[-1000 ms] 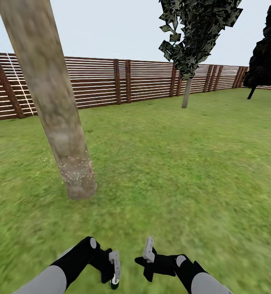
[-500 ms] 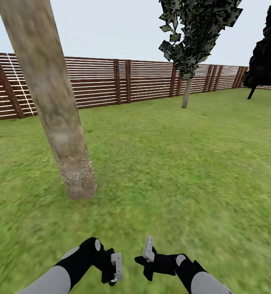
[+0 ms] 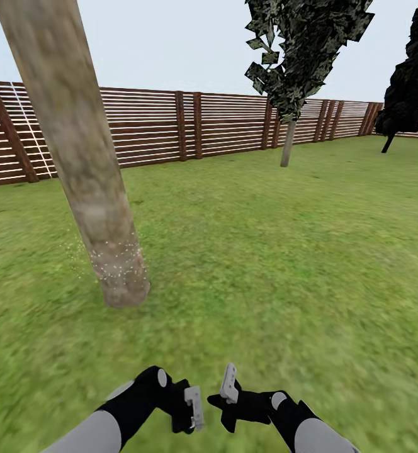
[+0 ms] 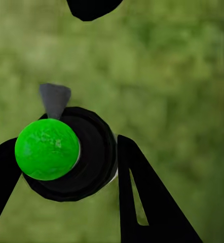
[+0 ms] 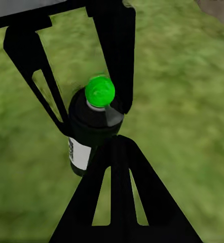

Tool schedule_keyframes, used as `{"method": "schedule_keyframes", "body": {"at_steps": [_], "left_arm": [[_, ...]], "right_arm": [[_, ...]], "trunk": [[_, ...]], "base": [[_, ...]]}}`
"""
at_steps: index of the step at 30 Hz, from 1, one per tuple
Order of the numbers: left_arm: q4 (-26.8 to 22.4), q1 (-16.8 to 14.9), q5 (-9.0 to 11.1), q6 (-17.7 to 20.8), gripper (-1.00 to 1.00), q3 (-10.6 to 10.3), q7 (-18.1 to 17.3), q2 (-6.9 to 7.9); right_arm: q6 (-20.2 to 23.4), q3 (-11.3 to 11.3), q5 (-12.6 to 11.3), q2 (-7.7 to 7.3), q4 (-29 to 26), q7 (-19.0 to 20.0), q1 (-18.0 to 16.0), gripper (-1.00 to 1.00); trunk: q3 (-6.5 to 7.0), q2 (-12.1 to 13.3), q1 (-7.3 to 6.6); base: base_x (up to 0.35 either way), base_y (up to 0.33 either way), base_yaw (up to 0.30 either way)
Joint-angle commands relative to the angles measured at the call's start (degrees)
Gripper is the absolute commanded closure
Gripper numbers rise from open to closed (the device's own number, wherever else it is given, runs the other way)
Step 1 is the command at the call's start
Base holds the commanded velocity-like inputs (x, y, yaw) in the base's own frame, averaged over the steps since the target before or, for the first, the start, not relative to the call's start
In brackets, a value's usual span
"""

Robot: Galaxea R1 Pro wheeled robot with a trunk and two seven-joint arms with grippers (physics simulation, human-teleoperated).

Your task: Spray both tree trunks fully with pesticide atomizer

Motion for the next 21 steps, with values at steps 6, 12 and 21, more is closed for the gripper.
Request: {"method": "schedule_keyframes", "body": {"at_steps": [6,12,21], "left_arm": [[-0.12,-0.02,-0.11,0.51,1.00,-0.09,-0.24,-1.25],[-0.12,-0.04,-0.11,0.51,1.00,-0.09,-0.24,-1.57],[-0.12,-0.05,-0.11,0.51,1.00,-0.16,-0.24,-2.23]], "right_arm": [[-0.14,-0.49,0.37,0.06,-0.15,0.35,-0.02,1.00],[-0.14,-0.48,0.37,0.06,-0.15,0.35,-0.02,1.00],[-0.14,-0.49,0.37,0.06,-0.15,0.35,-0.02,1.00]], "trunk": [[-0.05,-0.02,-0.01],[-0.05,-0.02,-0.01],[-0.05,-0.02,-0.01]], "base": [[0.000,0.000,0.000],[0.000,0.000,0.000],[0.000,0.000,0.000]]}}
